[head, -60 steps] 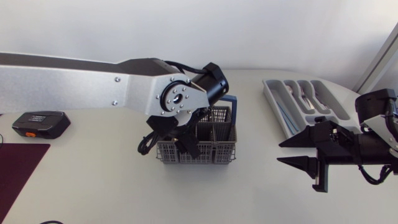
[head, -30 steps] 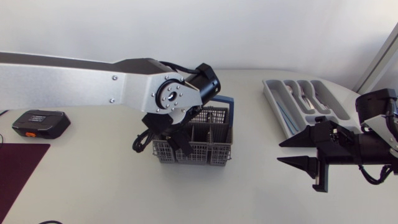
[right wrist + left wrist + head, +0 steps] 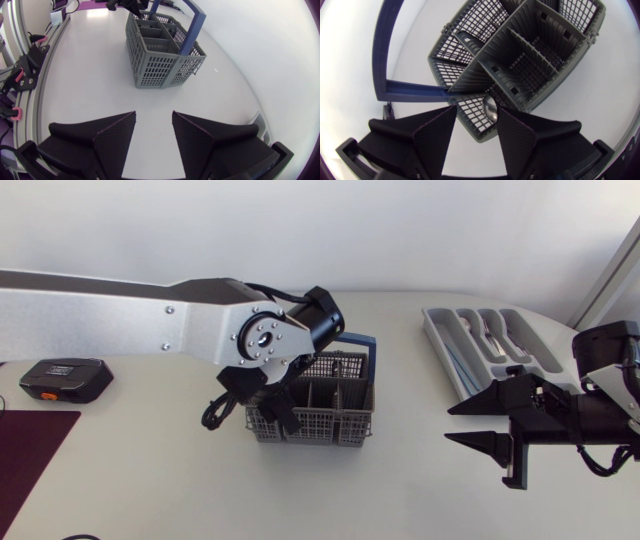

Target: Unload the cutlery basket into the drawer organizer.

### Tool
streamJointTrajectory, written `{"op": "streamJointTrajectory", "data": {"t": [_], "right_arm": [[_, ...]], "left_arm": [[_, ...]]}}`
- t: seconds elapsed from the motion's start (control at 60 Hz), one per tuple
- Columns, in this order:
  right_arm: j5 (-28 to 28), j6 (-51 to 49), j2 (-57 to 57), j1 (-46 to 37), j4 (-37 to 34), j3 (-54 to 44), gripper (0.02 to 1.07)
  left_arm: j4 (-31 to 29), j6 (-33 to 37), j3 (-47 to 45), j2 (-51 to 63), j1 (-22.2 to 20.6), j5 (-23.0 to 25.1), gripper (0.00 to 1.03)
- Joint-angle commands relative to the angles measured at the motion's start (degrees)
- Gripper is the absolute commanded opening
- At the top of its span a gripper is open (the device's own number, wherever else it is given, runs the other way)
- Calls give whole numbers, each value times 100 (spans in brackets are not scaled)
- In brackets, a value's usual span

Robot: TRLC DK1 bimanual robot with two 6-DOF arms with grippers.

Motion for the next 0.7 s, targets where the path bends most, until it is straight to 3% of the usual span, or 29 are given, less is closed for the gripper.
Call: {"op": "streamJointTrajectory", "data": {"t": [0.0,0.133,0.267,0.683], "right_arm": [[9,112,-48,56,47,-167,57],[36,121,-75,100,47,-159,57],[44,148,-110,118,47,-150,57],[176,244,-119,276,47,-167,57]], "left_arm": [[-106,23,-200,-56,80,-87,42],[17,40,-297,-56,177,-87,28],[211,190,-385,-126,186,-122,3],[386,735,-367,-865,159,-157,3]]}}
